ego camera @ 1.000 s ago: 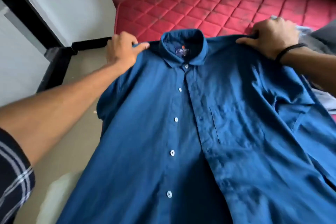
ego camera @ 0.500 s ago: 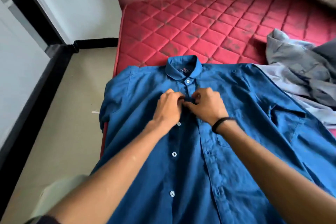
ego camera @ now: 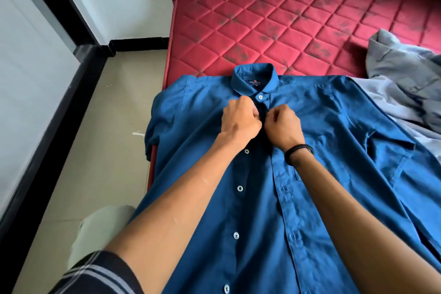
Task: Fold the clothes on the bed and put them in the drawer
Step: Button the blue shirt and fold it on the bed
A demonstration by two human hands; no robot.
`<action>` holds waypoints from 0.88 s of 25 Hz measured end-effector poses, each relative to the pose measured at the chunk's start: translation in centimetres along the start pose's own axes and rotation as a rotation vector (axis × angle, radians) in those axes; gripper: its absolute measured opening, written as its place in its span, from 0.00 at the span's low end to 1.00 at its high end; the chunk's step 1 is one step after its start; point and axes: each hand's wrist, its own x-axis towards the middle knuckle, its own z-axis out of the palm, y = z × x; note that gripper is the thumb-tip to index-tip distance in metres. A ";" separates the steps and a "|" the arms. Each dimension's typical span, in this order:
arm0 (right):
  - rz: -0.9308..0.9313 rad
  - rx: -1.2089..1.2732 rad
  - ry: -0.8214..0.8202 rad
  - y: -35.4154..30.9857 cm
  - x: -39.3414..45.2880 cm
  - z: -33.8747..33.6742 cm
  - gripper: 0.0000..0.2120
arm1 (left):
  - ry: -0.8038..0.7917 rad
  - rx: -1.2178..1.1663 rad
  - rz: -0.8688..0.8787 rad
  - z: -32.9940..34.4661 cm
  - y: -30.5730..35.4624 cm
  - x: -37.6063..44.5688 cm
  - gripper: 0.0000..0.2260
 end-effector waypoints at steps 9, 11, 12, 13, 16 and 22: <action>-0.011 0.200 -0.013 2.2 -1.0 -0.1 0.04 | 0.028 -0.108 -0.087 2.1 -0.7 -0.6 0.06; -0.007 0.216 -0.029 2.5 -0.8 -0.1 0.04 | 0.007 -0.062 -0.086 2.1 -0.2 -0.5 0.05; -0.005 0.210 -0.041 2.7 -0.7 0.0 0.04 | 0.012 -0.036 -0.078 2.1 0.1 -0.6 0.05; -0.003 0.208 -0.051 2.8 -0.7 0.1 0.04 | 0.021 -0.016 -0.067 2.2 0.2 -0.6 0.06; -0.001 0.226 -0.078 3.2 -0.7 0.4 0.06 | 0.078 -0.075 -0.083 2.5 -0.3 -0.9 0.07; -0.084 0.324 -0.059 3.9 -1.4 0.4 0.05 | 0.108 -0.670 -0.268 3.4 -1.1 -1.9 0.08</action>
